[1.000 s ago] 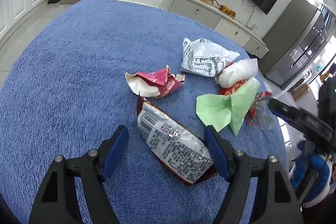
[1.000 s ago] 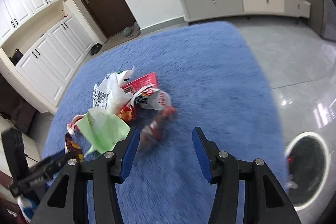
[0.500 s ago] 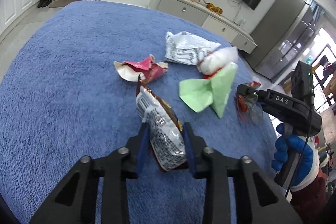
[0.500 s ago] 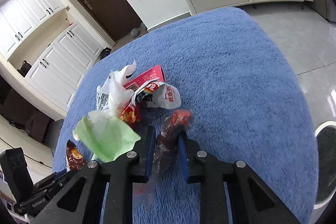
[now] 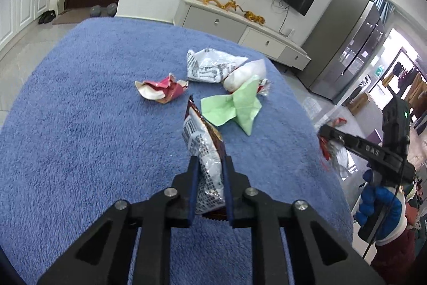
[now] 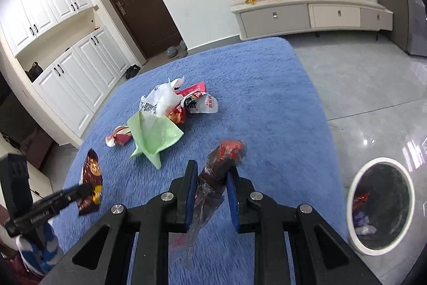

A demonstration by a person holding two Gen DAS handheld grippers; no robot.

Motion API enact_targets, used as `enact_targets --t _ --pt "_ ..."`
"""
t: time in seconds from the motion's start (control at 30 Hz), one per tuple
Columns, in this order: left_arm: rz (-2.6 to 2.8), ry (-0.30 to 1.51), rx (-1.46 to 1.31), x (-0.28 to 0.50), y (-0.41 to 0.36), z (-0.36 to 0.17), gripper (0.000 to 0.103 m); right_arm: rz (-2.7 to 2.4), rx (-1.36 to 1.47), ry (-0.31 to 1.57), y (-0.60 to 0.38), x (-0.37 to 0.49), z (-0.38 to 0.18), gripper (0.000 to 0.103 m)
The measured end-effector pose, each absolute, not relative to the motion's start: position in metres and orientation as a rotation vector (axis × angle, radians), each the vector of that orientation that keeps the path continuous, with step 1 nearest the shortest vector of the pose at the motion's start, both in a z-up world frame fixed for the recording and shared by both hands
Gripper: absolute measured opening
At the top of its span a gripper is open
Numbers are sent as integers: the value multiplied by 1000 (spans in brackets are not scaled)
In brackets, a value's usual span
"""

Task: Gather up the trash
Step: 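Grasp the silver snack wrapper with the left tool while the right tool grasps the clear red-capped wrapper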

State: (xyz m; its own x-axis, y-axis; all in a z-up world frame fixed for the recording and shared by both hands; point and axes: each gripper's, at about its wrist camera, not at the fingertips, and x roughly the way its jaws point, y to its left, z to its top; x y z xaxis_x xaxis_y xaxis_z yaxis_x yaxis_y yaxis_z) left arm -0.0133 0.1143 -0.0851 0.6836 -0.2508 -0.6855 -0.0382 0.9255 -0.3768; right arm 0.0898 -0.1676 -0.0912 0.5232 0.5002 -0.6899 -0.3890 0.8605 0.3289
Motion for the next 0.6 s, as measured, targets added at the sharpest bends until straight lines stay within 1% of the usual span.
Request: enact_targets --t 0.3,0.6 --pt "-126 792 -318 -23 94 -67 16 454 201 801 -219 62 -78 20" --pt "-157 782 -258 -13 67 -50 16 368 270 767 -276 42 -84 20"
